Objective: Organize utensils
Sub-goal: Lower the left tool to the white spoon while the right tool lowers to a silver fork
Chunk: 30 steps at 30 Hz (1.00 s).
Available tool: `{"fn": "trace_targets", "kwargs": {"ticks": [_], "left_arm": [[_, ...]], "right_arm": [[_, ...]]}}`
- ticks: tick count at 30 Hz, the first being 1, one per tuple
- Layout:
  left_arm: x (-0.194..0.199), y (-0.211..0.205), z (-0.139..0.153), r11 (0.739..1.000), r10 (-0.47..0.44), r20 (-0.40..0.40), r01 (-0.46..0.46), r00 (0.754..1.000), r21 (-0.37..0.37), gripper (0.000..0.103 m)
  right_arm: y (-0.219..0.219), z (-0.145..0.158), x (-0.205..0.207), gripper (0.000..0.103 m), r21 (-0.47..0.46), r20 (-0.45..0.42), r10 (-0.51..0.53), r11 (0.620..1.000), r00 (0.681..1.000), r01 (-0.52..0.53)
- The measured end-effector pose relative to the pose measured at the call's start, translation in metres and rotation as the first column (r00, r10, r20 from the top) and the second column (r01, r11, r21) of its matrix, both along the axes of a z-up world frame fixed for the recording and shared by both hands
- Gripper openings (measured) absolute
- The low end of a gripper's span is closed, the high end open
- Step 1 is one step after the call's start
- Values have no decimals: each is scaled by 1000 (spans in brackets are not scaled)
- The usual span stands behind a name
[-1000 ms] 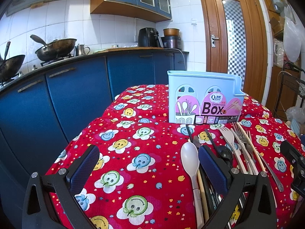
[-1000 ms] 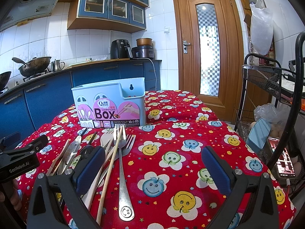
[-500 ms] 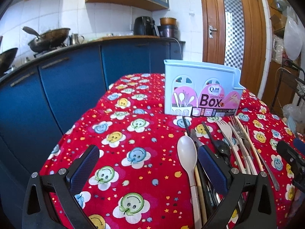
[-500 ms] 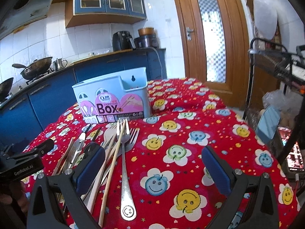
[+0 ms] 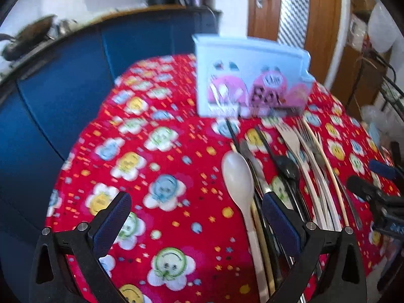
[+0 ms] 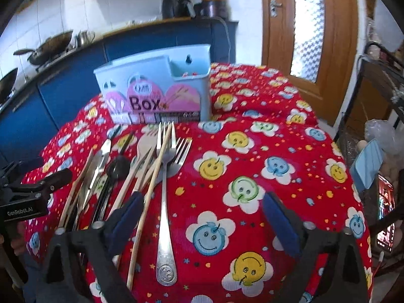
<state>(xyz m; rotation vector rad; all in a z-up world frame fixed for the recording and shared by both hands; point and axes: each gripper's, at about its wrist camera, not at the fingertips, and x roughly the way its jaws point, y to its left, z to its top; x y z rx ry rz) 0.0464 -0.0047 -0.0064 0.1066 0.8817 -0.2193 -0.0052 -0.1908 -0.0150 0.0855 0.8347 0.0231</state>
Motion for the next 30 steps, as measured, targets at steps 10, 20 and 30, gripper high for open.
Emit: {"fn": "trace_targets", "kwargs": {"ticks": [10,20,30], "left_arm": [[9,5,-9,998,-45,-157,37,987,-56,75],[13,-1,-9,998,-64,-193,68,979,16,67],[6,-12,-7,989,-136,-219,144,966,19,49]], "right_arm": [[8,0,17,53,4,-124,112,994,986,-113],[1,2,37,47,77,-257,171,985,951,-156],[17,0,53,36,25,-360,212,976,908,-217]]}}
